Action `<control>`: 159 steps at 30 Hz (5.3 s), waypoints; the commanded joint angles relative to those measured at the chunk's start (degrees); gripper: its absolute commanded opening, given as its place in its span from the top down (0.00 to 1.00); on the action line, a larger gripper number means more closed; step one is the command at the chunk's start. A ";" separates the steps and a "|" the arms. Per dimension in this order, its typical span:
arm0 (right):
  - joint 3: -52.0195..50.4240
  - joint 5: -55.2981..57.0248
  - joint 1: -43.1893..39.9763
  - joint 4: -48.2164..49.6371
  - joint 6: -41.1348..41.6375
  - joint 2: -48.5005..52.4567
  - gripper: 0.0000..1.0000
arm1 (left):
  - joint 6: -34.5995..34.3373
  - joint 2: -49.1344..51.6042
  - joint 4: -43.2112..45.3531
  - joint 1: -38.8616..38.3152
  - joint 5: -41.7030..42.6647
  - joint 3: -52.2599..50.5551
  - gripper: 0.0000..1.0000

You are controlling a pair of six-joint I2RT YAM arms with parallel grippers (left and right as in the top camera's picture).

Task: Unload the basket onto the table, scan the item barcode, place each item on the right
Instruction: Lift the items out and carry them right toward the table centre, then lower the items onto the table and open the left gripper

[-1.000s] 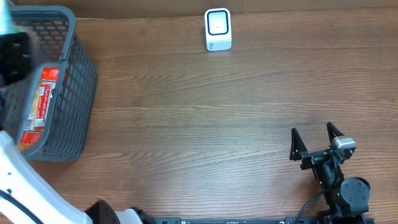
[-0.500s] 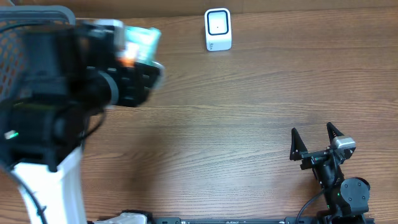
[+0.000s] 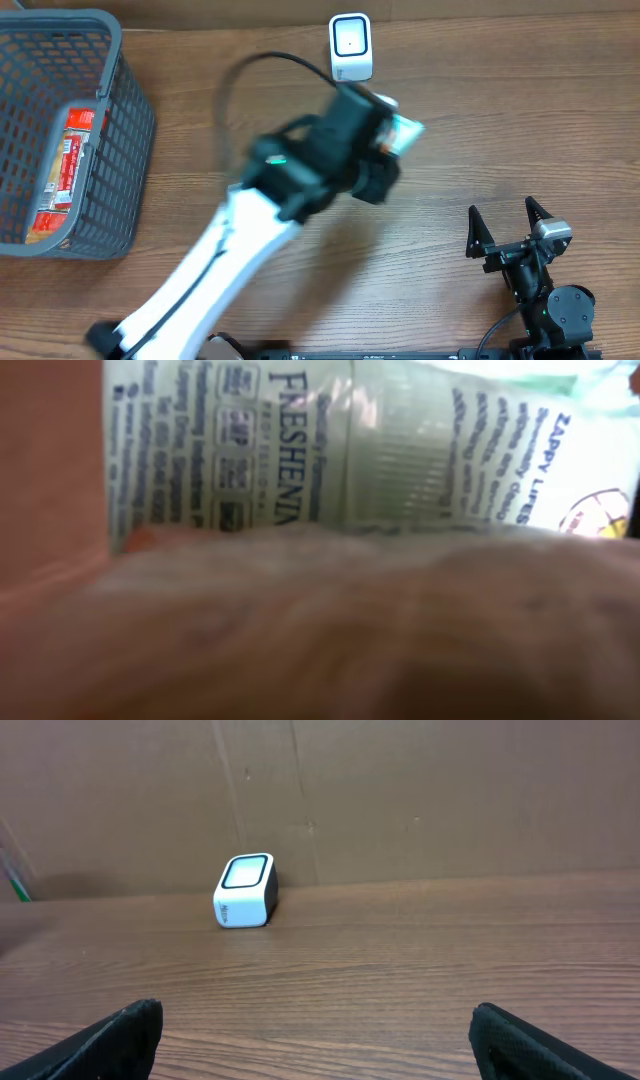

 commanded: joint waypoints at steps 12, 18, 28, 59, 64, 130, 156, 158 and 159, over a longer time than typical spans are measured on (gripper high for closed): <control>-0.61 0.07 -0.20 0.26 0.13 -0.46 0.00 | -17.97 17.40 7.37 -6.34 -0.09 -2.34 0.86; -0.61 0.07 -0.20 0.28 0.13 -0.46 0.00 | -18.56 21.64 9.22 -9.11 -0.76 -2.34 0.85; -0.61 0.07 -0.20 0.26 0.13 -0.46 0.00 | -21.03 26.25 16.26 -11.32 -3.76 -2.34 0.86; -0.61 0.07 -0.20 0.26 0.13 -0.46 0.00 | -20.31 29.07 15.26 -12.13 1.09 -2.34 0.22; -0.61 0.07 -0.20 0.26 0.13 -0.46 0.00 | -20.31 29.00 15.32 -12.17 1.20 -2.29 0.18; -0.61 0.07 -0.20 0.28 0.13 -0.46 0.00 | -22.38 20.00 15.21 -6.21 -1.36 -19.21 0.52; -0.61 0.07 -0.20 0.28 0.13 -0.46 0.00 | -19.71 20.02 12.02 -5.20 -2.73 -19.32 0.56; -0.61 0.07 -0.20 0.28 0.13 -0.46 0.00 | -18.21 20.02 11.74 -4.76 -3.96 -19.32 0.63; -0.61 0.07 -0.20 0.28 0.13 -0.46 0.00 | -18.16 20.00 11.50 -4.46 -4.31 -19.32 0.65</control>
